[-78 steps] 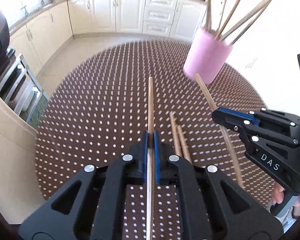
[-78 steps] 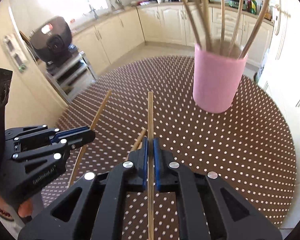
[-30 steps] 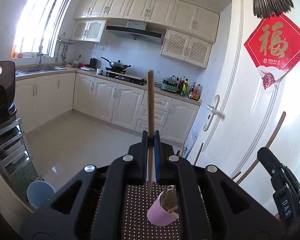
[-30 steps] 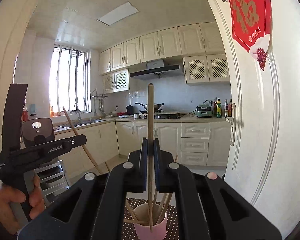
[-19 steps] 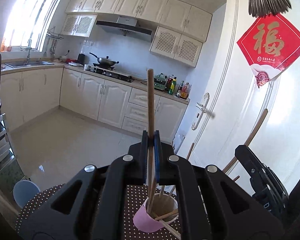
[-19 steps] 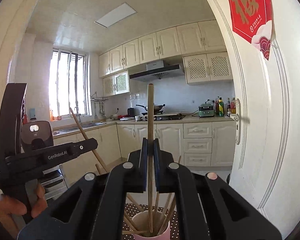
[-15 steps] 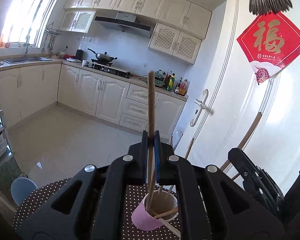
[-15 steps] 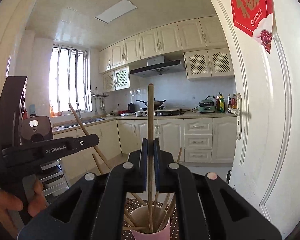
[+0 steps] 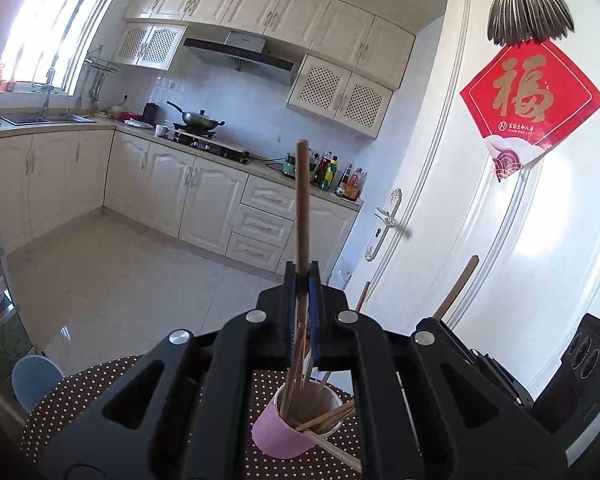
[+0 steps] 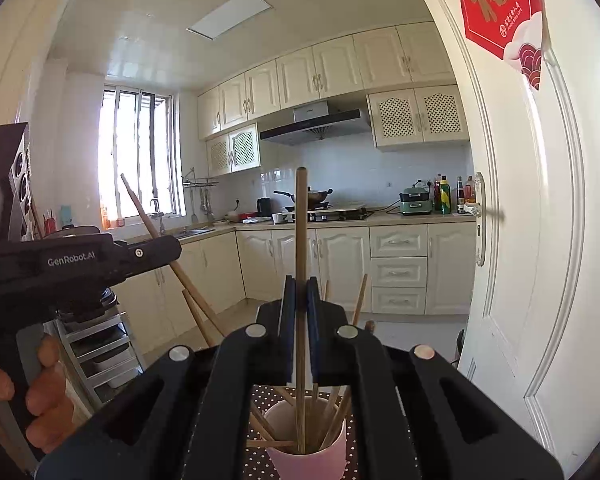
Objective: Organize utensils
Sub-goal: 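Open the left tool over the cup while the right tool releases its chopstick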
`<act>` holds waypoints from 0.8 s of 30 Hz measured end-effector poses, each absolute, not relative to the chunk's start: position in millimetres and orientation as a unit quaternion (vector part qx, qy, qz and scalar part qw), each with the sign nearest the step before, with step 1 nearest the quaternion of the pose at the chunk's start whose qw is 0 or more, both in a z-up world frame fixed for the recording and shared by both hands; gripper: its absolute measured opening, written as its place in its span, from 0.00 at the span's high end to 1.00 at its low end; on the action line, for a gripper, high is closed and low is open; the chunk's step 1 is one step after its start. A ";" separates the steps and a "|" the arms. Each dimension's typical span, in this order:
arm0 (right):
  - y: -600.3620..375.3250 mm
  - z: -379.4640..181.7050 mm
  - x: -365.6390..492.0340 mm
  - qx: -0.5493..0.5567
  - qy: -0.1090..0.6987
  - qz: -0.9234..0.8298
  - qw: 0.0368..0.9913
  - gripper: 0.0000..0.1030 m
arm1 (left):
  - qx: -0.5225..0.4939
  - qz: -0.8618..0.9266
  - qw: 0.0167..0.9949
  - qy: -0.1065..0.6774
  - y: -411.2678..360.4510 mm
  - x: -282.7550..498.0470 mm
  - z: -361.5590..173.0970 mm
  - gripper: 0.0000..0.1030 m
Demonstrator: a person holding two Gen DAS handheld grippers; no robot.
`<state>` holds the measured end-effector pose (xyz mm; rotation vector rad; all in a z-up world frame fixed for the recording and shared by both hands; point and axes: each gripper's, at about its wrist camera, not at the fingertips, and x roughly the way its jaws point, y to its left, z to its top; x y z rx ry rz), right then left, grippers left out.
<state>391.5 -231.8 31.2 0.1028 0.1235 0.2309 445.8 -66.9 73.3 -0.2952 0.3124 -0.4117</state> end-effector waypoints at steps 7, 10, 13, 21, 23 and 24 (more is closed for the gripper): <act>-229.2 25.3 394.2 0.047 0.073 0.117 0.989 0.96 | -0.124 -0.193 0.958 0.175 -74.4 453.6 58.2 0.94; -230.1 22.8 397.2 0.046 0.078 0.116 0.989 0.96 | -0.115 -0.191 0.958 0.179 -77.7 454.8 60.7 0.94; -231.6 20.1 400.2 0.049 0.086 0.117 0.988 0.96 | -0.107 -0.189 0.959 0.182 -80.9 454.8 63.2 0.93; -230.9 15.6 403.3 0.050 0.103 0.119 0.986 0.96 | -0.103 -0.168 0.965 0.176 -80.5 449.5 65.9 0.35; -229.6 14.7 402.1 0.049 0.106 0.119 0.986 0.96 | -0.092 -0.169 0.964 0.182 -82.4 448.3 66.8 0.35; -228.8 14.3 401.3 0.048 0.106 0.119 0.986 0.96 | -0.093 -0.171 0.964 0.183 -82.8 448.5 67.3 0.35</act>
